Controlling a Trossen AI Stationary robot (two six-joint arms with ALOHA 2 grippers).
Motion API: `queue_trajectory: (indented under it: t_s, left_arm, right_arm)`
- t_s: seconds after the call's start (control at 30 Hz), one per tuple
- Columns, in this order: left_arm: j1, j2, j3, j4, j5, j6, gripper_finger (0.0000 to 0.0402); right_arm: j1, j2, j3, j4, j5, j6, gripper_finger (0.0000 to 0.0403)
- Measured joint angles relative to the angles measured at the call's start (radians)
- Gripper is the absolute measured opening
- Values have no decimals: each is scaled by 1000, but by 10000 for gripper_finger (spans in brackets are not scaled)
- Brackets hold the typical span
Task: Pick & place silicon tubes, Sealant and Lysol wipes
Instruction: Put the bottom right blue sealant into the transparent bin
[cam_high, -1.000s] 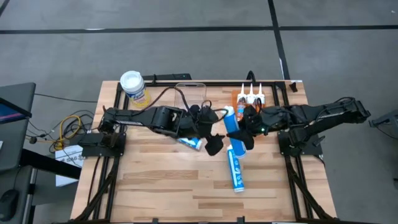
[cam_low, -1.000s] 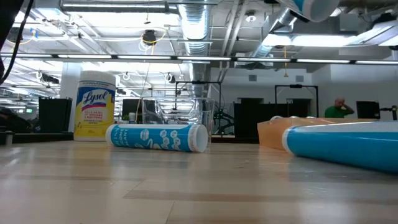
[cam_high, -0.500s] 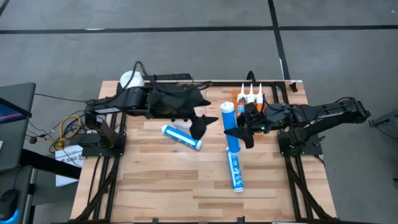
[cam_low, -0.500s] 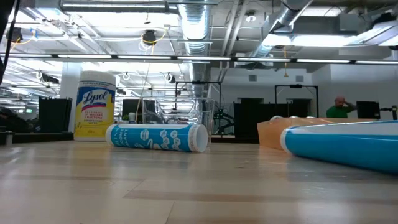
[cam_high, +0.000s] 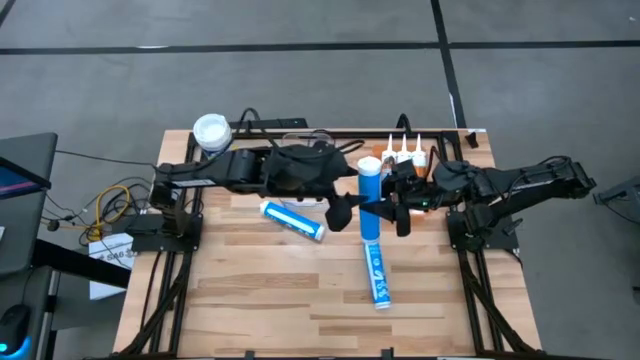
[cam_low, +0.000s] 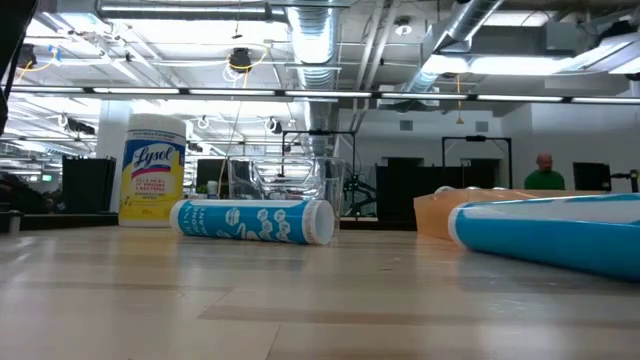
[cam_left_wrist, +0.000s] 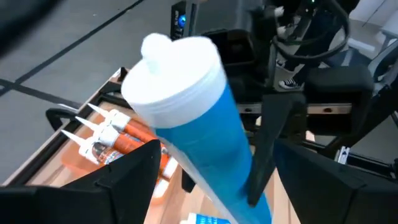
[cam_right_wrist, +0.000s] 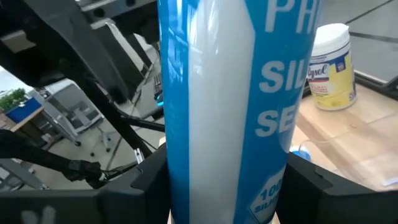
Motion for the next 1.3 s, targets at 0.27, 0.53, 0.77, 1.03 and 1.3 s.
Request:
queue_trajectory:
  t_s: [0.27, 0.53, 0.77, 1.03, 1.3]
  left_arm:
    - [23, 13, -2, 94, 44, 10, 302]
    - [25, 64, 0, 119, 60, -6, 302]
    - [36, 91, 0, 149, 63, 4, 302]
    - [56, 92, 0, 144, 57, -20, 220]
    - [88, 93, 0, 127, 95, -46, 198]
  right_arm:
    - [13, -2, 2, 18, 1, -5, 198]
    - [25, 1, 10, 47, 0, -19, 198]
    - [14, 14, 10, 40, -2, -11, 198]
    - [1, 25, 10, 46, 1, -31, 197]
    - [-15, 25, 10, 43, 1, -36, 215]
